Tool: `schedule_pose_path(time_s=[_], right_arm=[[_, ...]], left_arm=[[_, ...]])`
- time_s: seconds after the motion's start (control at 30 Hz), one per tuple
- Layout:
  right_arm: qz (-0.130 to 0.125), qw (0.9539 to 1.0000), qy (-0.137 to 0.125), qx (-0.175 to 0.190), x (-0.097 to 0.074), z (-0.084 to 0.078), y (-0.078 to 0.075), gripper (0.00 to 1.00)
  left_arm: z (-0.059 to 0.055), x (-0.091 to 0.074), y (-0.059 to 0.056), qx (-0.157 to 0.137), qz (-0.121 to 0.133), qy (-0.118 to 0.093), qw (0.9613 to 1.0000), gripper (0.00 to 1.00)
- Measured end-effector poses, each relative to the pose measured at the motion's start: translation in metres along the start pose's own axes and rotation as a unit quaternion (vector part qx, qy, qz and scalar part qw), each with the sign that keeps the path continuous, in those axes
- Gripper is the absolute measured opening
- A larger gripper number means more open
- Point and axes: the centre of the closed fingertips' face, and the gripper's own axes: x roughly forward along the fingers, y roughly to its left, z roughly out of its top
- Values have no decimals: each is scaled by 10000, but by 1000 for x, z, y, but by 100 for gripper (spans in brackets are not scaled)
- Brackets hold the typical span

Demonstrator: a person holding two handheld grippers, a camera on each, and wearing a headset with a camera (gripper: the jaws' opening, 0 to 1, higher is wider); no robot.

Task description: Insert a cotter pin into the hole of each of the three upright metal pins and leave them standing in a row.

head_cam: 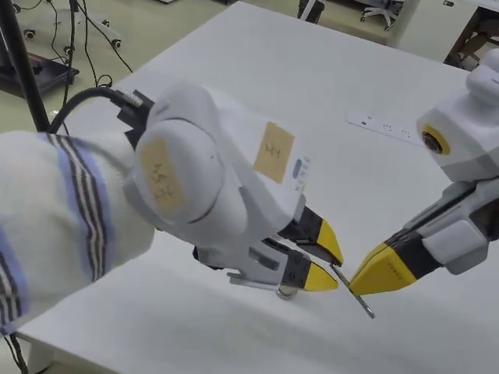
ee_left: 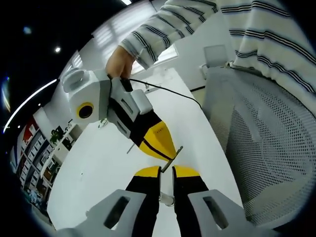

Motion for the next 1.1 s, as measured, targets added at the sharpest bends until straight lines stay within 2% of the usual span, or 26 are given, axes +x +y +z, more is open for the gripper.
schedule_pose_path(time_s=[0.27, 0.6, 0.83, 1.1], right_arm=[[71, 9999, 25, 77, 4, -2, 2, 3], [115, 9997, 18, 225, 8, -3, 6, 3], [116, 9995, 29, 279, 10, -4, 6, 4], [145, 9995, 4, 281, 10, -4, 6, 4]], left_arm=[[-1, 3, -2, 262, -135, 123, 9995, 4], [-4, 4, -2, 275, -203, 181, 9993, 3], [-10, 5, -5, 124, -305, 256, 9991, 2], [-12, 5, -6, -211, -389, 218, 9988, 1]])
